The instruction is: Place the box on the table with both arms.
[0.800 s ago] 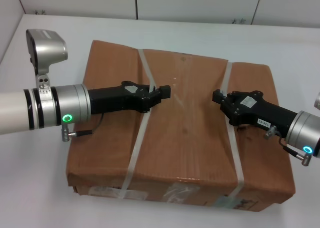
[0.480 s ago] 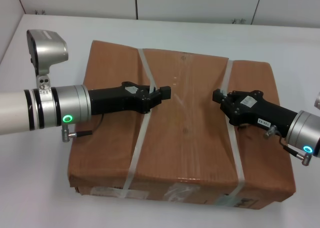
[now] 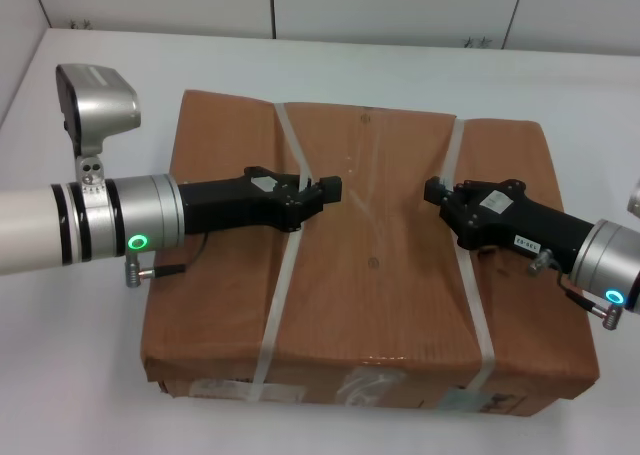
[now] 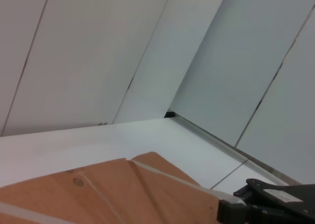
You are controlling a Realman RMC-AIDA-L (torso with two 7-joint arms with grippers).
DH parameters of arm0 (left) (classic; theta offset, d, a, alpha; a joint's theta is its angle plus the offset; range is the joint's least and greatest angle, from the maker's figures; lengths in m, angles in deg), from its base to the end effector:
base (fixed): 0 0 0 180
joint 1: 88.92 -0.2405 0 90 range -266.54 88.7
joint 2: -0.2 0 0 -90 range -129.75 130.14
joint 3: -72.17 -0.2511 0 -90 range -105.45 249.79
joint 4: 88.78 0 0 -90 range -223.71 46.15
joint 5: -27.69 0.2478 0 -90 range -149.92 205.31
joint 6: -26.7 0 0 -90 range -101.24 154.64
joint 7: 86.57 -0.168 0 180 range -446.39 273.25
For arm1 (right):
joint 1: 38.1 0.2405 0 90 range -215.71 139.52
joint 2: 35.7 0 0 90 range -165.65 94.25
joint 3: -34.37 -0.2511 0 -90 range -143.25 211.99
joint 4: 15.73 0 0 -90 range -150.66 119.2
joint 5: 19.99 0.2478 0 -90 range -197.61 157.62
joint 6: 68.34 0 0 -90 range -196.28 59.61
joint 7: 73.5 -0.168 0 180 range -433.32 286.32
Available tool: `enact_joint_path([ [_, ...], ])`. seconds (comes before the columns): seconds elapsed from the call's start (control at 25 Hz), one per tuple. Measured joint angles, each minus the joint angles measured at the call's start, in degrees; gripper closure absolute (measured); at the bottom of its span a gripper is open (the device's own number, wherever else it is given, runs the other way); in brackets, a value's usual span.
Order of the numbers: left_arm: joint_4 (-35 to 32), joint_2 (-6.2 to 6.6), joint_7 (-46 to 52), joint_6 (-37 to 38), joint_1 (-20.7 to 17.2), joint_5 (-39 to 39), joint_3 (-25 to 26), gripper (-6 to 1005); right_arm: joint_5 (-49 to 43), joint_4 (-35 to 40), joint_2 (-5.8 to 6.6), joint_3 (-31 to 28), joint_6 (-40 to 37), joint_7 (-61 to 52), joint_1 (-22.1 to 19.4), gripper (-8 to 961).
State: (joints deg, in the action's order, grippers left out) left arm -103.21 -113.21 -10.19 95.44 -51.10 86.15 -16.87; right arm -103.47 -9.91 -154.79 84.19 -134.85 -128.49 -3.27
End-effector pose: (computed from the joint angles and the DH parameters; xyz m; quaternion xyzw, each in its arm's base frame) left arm -0.2457 0.3914 -0.0900 -0.9005 -0.3080 -0.2820 0.1217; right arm 0.2916 0.3691 -0.1074 -0.8793 0.2901 0.2871 0.2453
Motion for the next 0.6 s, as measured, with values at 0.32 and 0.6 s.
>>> enact_joint_path([
  [0.32,0.09,-1.24,-1.84,-6.55,0.13,0.27,-0.5,926,-0.06,-0.16,-0.03,0.34,5.05,-1.66,0.98,918],
  [0.6,0.09,-2.85,-2.94,-16.19,1.07,3.87,-0.63,913,-0.31,-3.42,-0.01,0.71,13.47,-2.51,5.01,917],
])
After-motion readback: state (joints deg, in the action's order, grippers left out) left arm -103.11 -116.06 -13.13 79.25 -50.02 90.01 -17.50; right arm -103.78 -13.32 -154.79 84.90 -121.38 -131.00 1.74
